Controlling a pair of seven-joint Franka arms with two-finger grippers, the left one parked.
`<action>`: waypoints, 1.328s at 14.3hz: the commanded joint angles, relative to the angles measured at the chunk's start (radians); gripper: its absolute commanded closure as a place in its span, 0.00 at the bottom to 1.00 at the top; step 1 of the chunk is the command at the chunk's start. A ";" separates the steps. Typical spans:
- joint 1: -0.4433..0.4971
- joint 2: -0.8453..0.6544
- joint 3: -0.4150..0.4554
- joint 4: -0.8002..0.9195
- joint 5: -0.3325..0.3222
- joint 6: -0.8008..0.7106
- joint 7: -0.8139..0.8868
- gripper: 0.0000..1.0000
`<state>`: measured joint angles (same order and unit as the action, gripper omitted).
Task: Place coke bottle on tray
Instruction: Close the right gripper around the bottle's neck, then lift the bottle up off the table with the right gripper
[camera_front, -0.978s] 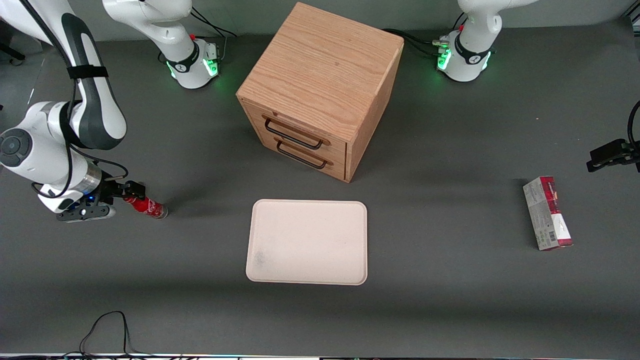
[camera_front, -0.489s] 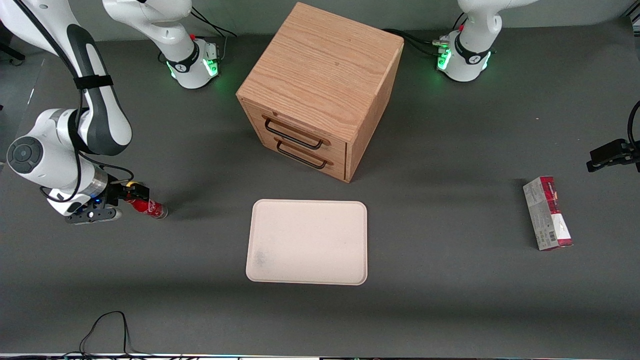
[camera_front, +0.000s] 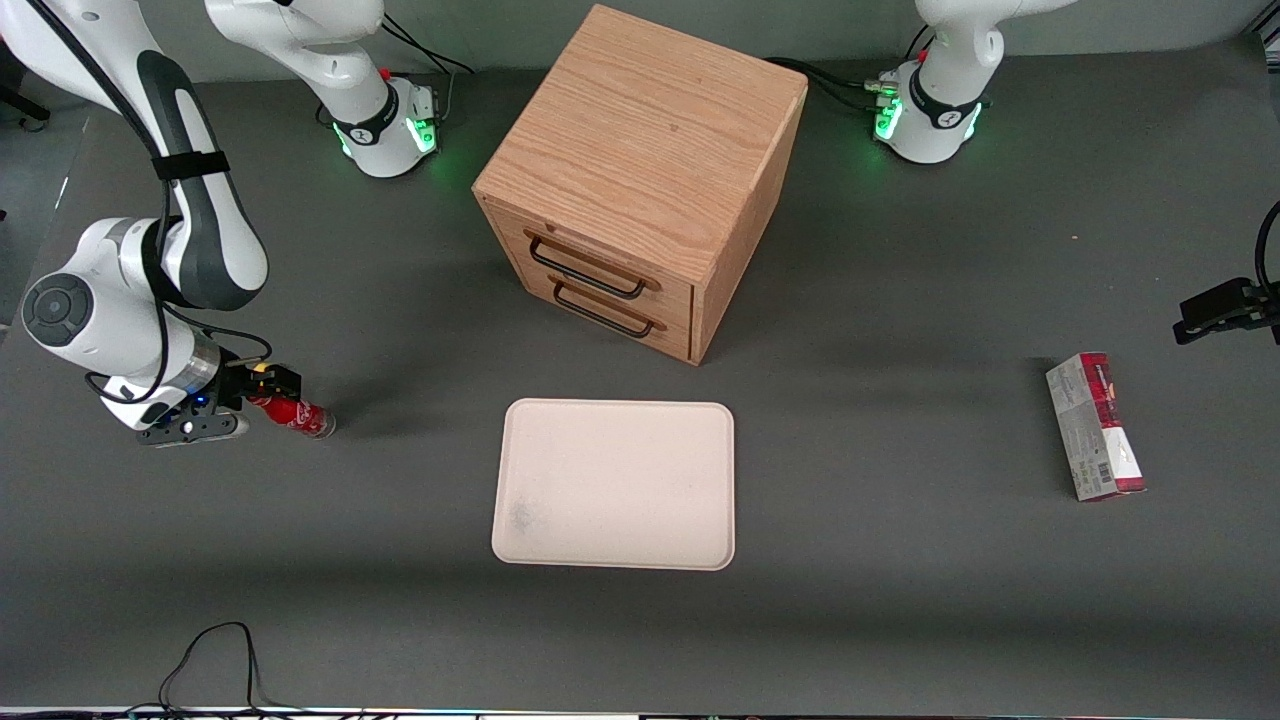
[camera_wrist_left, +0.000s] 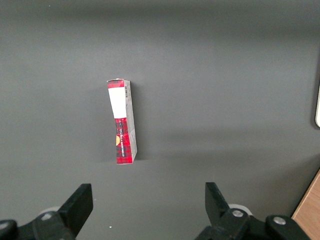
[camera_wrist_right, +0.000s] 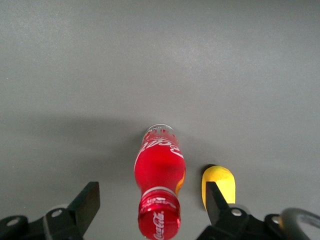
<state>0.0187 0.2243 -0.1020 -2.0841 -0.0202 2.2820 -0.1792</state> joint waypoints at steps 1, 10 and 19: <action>0.001 -0.010 -0.007 -0.013 0.017 0.016 -0.037 0.58; 0.004 -0.016 -0.007 0.145 0.008 -0.166 -0.043 1.00; 0.003 -0.014 -0.004 0.755 0.009 -0.852 -0.040 1.00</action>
<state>0.0203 0.1884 -0.1029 -1.4231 -0.0202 1.4996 -0.1943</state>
